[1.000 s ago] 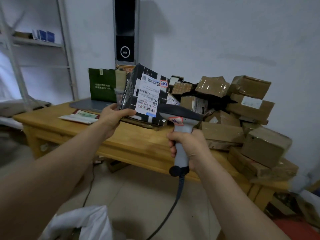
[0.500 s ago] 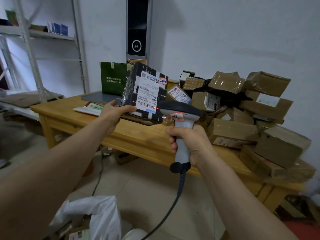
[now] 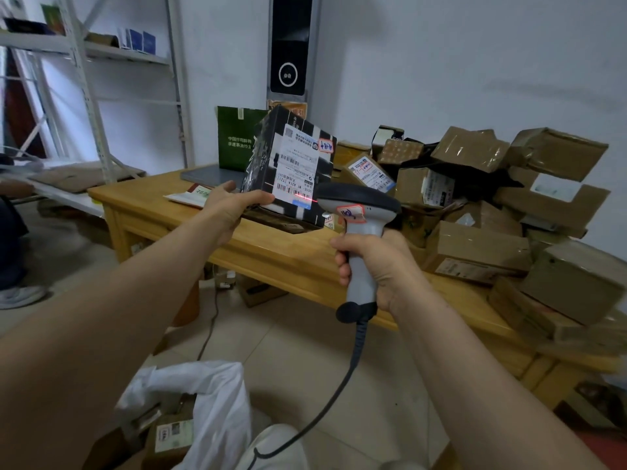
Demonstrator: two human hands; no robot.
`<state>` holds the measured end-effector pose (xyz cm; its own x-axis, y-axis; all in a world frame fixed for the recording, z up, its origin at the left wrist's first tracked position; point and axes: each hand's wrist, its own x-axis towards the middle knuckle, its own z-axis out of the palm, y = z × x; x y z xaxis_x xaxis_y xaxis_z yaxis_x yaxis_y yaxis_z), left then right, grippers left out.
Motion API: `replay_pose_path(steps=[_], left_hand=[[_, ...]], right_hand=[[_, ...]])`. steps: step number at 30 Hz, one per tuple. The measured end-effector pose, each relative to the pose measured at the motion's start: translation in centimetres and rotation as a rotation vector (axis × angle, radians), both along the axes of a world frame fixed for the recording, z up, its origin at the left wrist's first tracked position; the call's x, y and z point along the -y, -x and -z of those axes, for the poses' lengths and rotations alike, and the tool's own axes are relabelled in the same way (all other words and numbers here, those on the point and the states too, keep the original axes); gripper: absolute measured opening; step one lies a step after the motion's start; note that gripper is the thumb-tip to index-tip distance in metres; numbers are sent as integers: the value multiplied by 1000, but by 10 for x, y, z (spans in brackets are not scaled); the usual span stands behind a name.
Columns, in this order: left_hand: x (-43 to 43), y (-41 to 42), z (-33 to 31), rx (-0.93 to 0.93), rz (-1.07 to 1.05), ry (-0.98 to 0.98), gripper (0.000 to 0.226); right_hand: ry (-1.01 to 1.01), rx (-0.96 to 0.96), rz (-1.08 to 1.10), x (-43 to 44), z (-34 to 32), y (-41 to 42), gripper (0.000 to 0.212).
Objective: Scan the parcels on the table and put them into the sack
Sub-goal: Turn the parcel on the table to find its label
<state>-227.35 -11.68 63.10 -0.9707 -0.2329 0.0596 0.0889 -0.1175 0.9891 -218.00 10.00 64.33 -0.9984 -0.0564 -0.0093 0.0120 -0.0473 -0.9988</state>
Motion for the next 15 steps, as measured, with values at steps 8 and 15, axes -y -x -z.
replay_pose_path(steps=[8,15], left_hand=[[10,-6,7,35,-58,-45,93],[67,-35,66,219,-213,-210,69]], right_hand=[[27,-19,-29,10,8,2,13],[33,129,-143,46,43,6,13]])
